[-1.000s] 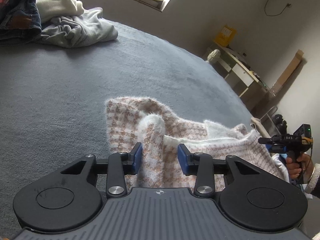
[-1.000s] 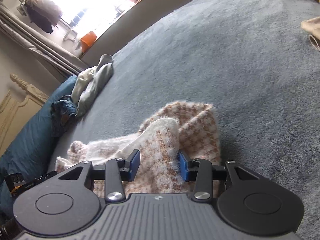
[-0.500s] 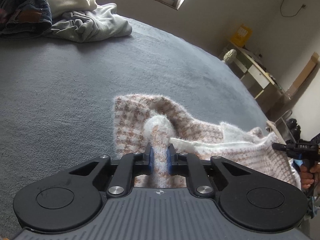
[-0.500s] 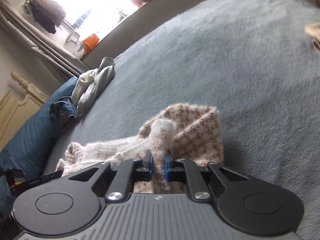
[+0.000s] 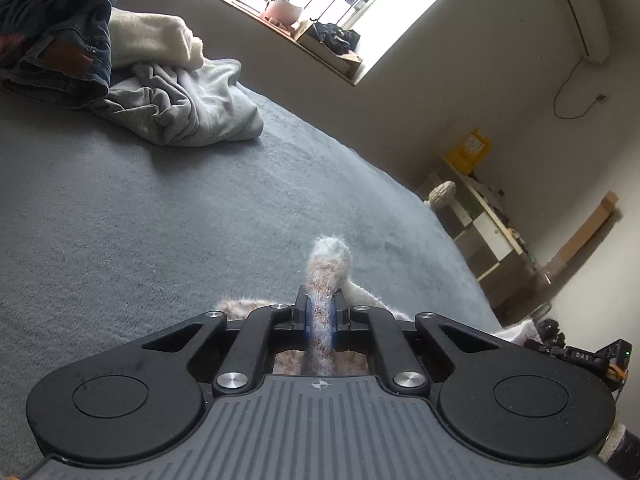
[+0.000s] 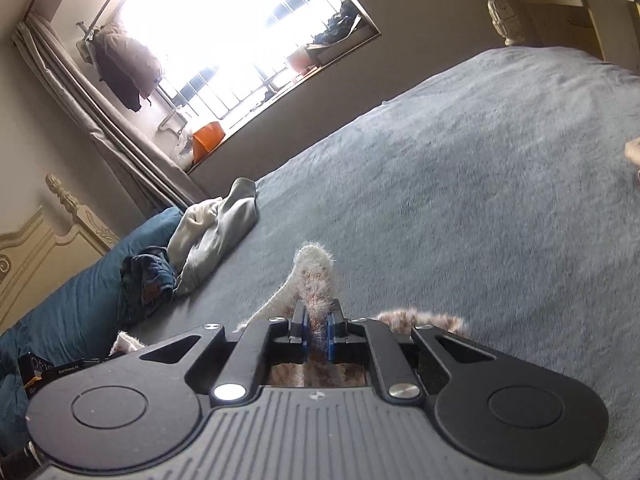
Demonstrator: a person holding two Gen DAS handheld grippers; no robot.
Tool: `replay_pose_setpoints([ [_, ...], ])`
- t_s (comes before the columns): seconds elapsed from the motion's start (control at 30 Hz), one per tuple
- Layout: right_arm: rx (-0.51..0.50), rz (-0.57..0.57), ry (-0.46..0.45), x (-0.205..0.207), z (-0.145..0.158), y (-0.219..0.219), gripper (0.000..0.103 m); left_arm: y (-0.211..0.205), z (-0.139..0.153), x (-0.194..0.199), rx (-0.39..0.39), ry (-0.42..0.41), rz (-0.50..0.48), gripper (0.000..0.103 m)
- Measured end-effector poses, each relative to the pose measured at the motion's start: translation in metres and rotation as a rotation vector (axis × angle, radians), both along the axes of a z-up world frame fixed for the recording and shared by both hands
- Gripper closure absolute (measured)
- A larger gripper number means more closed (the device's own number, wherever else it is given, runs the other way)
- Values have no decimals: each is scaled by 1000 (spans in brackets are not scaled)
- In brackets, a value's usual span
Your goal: Fold clothes
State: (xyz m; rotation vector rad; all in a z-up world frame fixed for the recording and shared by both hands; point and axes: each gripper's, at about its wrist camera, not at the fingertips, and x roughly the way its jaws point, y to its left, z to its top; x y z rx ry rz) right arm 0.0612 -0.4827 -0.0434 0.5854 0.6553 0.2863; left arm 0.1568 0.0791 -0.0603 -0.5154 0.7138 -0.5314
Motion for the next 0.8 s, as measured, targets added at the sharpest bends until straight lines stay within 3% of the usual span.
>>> replay_pose_setpoints([
  [0.1, -7, -2, -2, 14, -4, 0, 94, -2, -11, 15, 12, 31, 7, 97],
  [0.23, -11, -26, 72, 29, -32, -4, 94, -8, -39, 29, 59, 104, 12, 97],
  [0.37, 49, -62, 104, 34, -54, -12, 94, -8, -31, 29, 37, 62, 9, 97],
  [0.57, 46, -58, 137, 41, -71, -16, 93, -13, -52, 41, 80, 142, 0, 91],
  [0.7, 63, -75, 160, 44, -78, -20, 84, -3, -55, 42, 33, 194, 34, 73],
  [0.77, 65, -97, 153, 41, -74, -26, 72, 2, -49, 39, 29, 201, 54, 68],
  [0.8, 54, -126, 149, 38, -70, -30, 60, 3, -43, 36, 48, 193, 77, 62],
])
